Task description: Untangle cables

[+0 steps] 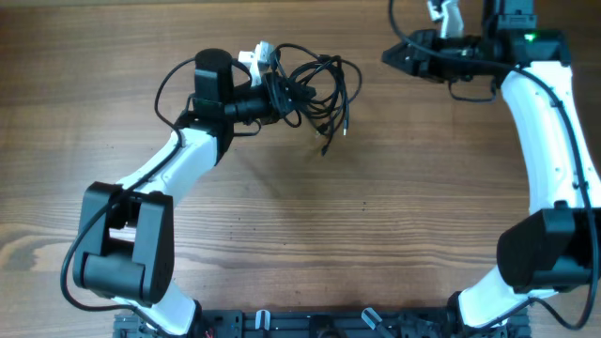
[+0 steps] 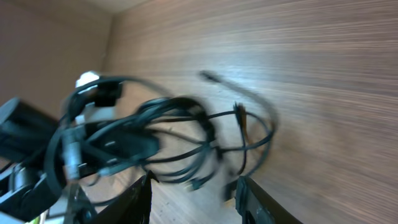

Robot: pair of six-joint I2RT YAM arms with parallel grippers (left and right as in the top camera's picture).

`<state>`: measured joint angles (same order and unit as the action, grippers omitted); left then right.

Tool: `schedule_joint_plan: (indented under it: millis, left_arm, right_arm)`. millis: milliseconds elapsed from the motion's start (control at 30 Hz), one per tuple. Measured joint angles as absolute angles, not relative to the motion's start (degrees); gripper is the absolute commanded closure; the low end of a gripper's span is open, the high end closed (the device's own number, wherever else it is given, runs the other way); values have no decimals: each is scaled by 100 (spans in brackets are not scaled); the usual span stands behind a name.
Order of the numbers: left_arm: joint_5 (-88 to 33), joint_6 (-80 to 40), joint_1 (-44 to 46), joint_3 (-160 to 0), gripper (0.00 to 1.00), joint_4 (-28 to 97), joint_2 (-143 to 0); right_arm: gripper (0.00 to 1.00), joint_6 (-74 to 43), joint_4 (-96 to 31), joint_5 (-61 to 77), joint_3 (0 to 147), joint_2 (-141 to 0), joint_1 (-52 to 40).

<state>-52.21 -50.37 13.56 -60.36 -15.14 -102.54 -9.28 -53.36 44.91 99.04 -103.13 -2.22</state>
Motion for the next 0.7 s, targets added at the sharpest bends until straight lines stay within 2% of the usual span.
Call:
schedule_joint_plan:
  millis: [200,700]
  left_arm:
    - [-4176,-4858,1796,-6036,96,-1496,-10254]
    - [-3988,-5157,1826,-6036,96,-1542,-10254]
  right_arm:
    - [56,-1490,-5166,3900,9891,-10294,-1026]
    - [66,-2298,-4235,3164,9631,-10763,-1645]
